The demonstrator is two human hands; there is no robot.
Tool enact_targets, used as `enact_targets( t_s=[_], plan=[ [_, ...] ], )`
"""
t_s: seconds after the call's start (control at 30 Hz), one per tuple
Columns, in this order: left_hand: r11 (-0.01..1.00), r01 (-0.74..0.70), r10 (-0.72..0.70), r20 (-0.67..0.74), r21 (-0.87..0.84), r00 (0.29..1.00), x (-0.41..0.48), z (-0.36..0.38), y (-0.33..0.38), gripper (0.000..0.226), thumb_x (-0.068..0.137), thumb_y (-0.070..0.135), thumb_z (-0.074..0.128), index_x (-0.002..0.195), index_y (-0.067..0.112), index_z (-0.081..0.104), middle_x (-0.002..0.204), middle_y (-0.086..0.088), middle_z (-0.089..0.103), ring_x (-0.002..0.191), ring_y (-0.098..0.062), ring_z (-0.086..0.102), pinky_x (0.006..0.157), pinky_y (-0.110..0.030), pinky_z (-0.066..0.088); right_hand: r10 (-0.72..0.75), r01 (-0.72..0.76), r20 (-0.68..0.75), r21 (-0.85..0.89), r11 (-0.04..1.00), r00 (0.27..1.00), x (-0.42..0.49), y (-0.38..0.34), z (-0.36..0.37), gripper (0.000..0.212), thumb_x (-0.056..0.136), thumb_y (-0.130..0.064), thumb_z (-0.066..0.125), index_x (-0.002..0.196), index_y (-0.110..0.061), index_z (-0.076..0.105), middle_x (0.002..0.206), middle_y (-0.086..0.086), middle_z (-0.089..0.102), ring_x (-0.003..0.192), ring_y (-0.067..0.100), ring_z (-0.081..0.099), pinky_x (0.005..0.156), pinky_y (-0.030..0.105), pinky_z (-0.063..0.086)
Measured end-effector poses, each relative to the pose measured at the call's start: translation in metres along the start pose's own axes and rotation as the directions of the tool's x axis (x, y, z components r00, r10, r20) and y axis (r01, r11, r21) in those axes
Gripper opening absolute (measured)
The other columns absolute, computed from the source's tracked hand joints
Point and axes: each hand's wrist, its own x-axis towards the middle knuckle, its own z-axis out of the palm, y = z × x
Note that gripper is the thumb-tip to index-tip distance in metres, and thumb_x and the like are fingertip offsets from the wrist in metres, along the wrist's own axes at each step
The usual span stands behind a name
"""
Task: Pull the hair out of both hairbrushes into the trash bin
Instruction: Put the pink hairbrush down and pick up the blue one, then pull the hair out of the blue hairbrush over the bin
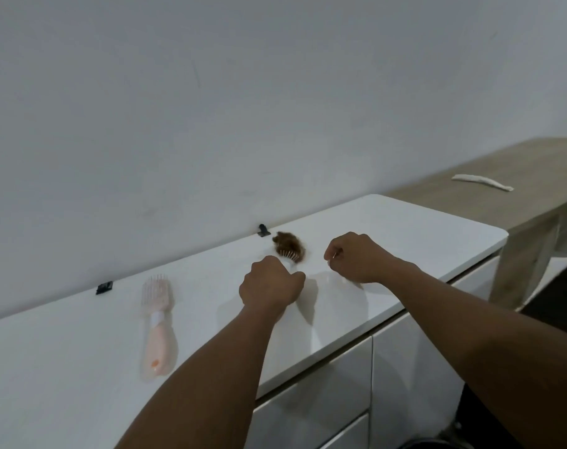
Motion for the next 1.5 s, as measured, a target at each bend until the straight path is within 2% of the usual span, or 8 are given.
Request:
enact_targets(
  t_s=[0.27,0.4,0.53,0.77,0.97,1.13,1.3,1.5],
  plan=[
    [0.942,-0.183,0.169,-0.073,-0.28,0.983,-0.071,-0.038,0.022,0.033,0.08,0.041,0.062,0.072,0.012,0.049,0.068,0.0,0.051,0.057,-0.015,0.049,0.051,-0.027,0.036,0.105,-0.098,-0.104,0.076,0.992,0.989,-0.076,-0.023,-0.066,0.035,0.09,-0.035,0.064,0.123,-0.021,0.064,0.124,0.003,0.064,0.11,0.022,0.061,0.087,0.03,0.046],
    [0.863,-0.282,0.261,-0.108,-0.419,0.959,-0.121,-0.053,0.041,0.026,0.083,0.035,0.065,0.093,0.011,0.061,0.083,-0.002,0.063,0.077,-0.023,0.064,0.064,-0.034,0.05,0.197,-0.169,-0.121,0.208,0.963,0.973,-0.131,-0.029,-0.098,0.053,0.091,-0.038,0.066,0.125,0.002,0.062,0.103,0.02,0.067,0.094,0.034,0.068,0.073,0.036,0.053],
    [0.823,-0.351,0.347,-0.094,-0.447,0.933,-0.166,-0.043,0.052,0.024,0.084,0.039,0.062,0.097,0.019,0.063,0.091,-0.004,0.068,0.069,-0.014,0.062,0.055,-0.027,0.041,0.264,-0.193,-0.121,0.417,0.888,0.957,-0.186,-0.031,-0.111,0.046,0.096,-0.041,0.06,0.117,-0.001,0.063,0.122,0.02,0.065,0.097,0.026,0.07,0.072,0.037,0.055],
    [0.783,-0.469,0.498,-0.039,-0.409,0.866,-0.23,0.018,0.051,0.017,0.094,0.039,0.063,0.096,0.023,0.059,0.078,0.011,0.057,0.074,-0.014,0.057,0.06,-0.028,0.04,0.427,-0.279,-0.079,0.649,0.708,0.901,-0.246,0.007,-0.08,0.046,0.095,-0.042,0.062,0.121,-0.004,0.059,0.116,0.014,0.067,0.084,0.023,0.072,0.065,0.035,0.061],
    [0.787,-0.418,0.531,0.153,-0.453,0.833,-0.245,0.093,0.035,0.02,0.09,0.039,0.065,0.097,0.02,0.061,0.073,0.003,0.064,0.058,-0.015,0.059,0.051,-0.025,0.042,0.594,-0.361,-0.004,0.791,0.494,0.804,-0.262,0.081,-0.017,0.045,0.093,-0.03,0.069,0.126,-0.001,0.057,0.11,0.02,0.072,0.084,0.025,0.073,0.064,0.034,0.062],
    [0.841,-0.314,0.485,0.356,-0.441,0.799,-0.244,0.176,0.007,0.027,0.081,0.036,0.067,0.09,0.013,0.056,0.071,-0.004,0.066,0.055,-0.015,0.053,0.046,-0.027,0.036,0.644,-0.424,0.096,0.824,0.377,0.759,-0.265,0.149,0.063,0.031,0.089,-0.02,0.075,0.108,-0.003,0.058,0.117,0.031,0.068,0.078,0.029,0.067,0.052,0.029,0.057],
    [0.898,-0.189,0.391,0.527,-0.396,0.755,-0.235,0.27,-0.028,0.026,0.08,0.037,0.069,0.084,0.017,0.054,0.071,0.001,0.06,0.062,-0.014,0.052,0.055,-0.03,0.038,0.724,-0.536,0.136,0.764,0.358,0.676,-0.268,0.213,0.149,0.02,0.091,-0.01,0.073,0.102,0.0,0.059,0.09,0.019,0.066,0.06,0.021,0.066,0.048,0.025,0.054],
    [0.919,-0.042,0.31,0.654,-0.391,0.69,-0.223,0.372,-0.058,0.041,0.1,0.044,0.06,0.075,0.012,0.058,0.058,0.002,0.054,0.052,-0.008,0.048,0.055,-0.031,0.037,0.758,-0.658,0.199,0.658,0.367,0.622,-0.27,0.284,0.232,0.014,0.094,-0.012,0.068,0.084,-0.005,0.06,0.087,0.022,0.067,0.074,0.03,0.071,0.062,0.032,0.062]
  ],
)
